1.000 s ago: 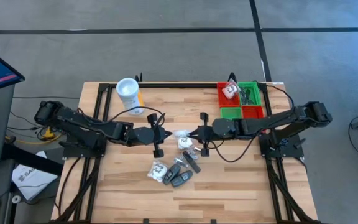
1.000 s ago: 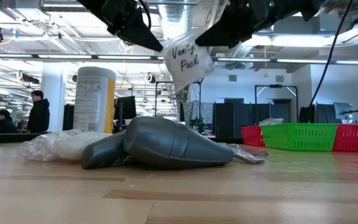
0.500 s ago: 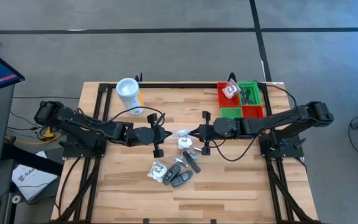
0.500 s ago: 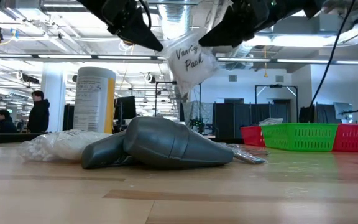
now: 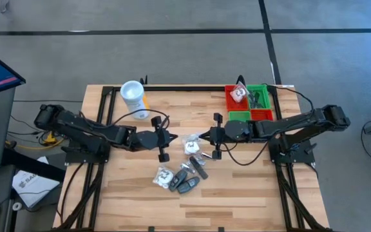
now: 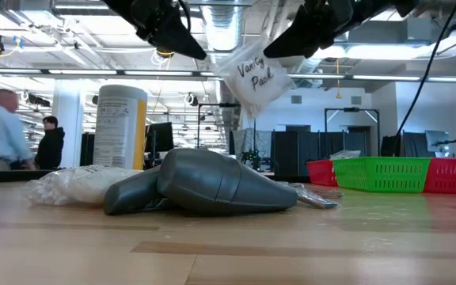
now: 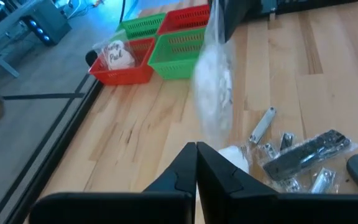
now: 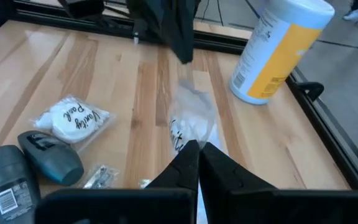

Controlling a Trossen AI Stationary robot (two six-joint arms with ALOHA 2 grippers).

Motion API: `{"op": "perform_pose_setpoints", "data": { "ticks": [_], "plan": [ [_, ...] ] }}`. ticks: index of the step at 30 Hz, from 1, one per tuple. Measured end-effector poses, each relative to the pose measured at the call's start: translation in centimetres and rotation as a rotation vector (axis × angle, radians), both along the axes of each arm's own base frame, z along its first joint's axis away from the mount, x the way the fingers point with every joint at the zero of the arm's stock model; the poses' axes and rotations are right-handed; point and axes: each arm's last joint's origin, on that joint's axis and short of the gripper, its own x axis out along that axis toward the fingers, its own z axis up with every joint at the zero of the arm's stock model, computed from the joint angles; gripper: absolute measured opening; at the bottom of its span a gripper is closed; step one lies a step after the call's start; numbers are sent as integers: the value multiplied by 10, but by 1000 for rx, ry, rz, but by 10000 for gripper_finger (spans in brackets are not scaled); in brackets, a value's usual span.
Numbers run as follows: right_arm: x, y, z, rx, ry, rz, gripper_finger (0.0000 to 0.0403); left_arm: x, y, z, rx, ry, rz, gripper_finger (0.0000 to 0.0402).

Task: Pick & Place Travel size toiletries
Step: Put the white cotton pack into the top red bin

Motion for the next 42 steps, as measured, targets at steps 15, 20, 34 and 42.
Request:
{"op": "perform_pose_setpoints", "data": {
  "ticks": [15,20,34,42],
  "plan": [
    [-1,-43,-1,34,-7,-255,0,-12,-4,10,-48,-60,-20,0],
    [-3,-63,-1,56,-12,-337,0,-17,-4,-7,-81,-32,2,0],
    [-73,-65,4,105,-201,-406,0,-20,-2,-24,-105,-69,22,0],
    [-105,-80,-14,107,-246,-580,0,-18,-2,-22,-109,-95,19,0]
  ]
}}
